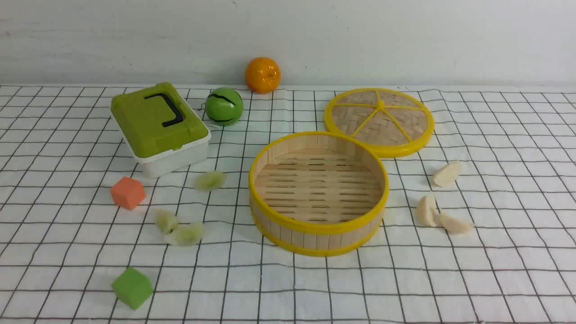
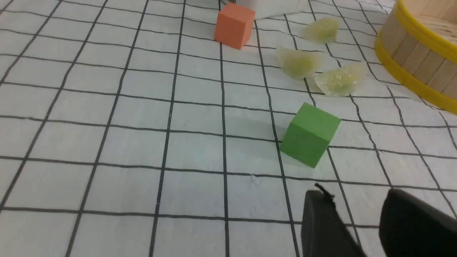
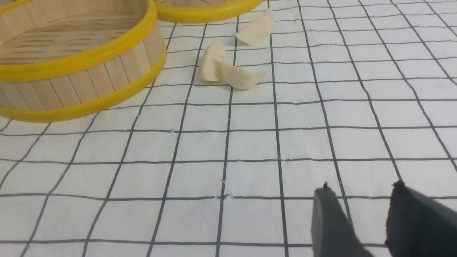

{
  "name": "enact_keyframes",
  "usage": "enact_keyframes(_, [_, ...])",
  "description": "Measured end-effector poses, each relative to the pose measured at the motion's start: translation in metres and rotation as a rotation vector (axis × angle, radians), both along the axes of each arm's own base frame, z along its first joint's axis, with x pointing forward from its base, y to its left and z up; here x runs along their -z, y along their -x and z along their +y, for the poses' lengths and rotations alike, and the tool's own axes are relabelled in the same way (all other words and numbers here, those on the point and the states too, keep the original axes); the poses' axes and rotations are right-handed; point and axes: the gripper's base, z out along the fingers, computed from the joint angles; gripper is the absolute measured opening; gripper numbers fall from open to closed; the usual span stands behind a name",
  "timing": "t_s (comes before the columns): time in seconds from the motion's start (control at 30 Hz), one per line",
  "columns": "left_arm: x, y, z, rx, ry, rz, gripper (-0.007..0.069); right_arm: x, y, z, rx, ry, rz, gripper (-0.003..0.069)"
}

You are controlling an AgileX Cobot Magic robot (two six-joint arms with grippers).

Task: Put the dumplings into the steamer on the table with the white tablecloth.
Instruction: 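Reach for and grasp a dumpling on the table with the left gripper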

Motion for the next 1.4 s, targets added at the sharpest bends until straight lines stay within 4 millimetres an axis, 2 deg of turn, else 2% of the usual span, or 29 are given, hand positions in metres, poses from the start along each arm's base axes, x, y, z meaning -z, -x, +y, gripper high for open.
enact_keyframes(1.17, [0.0,0.0,0.0,0.0,0.001,-0.006,0.0239,0.0,0.0,0.0,0.0,-0.001,0.0,0.024])
enact_keyframes(1.27, [-0.004,-0.001,0.0,0.001,0.006,-0.048,0.0239,0.0,0.0,0.0,0.0,-0.001,0.0,0.024])
enact_keyframes(1.4, [-0.019,-0.004,-0.001,0.004,0.027,-0.214,0.0239,-0.001,-0.001,0.0,0.003,-0.001,-0.017,0.024])
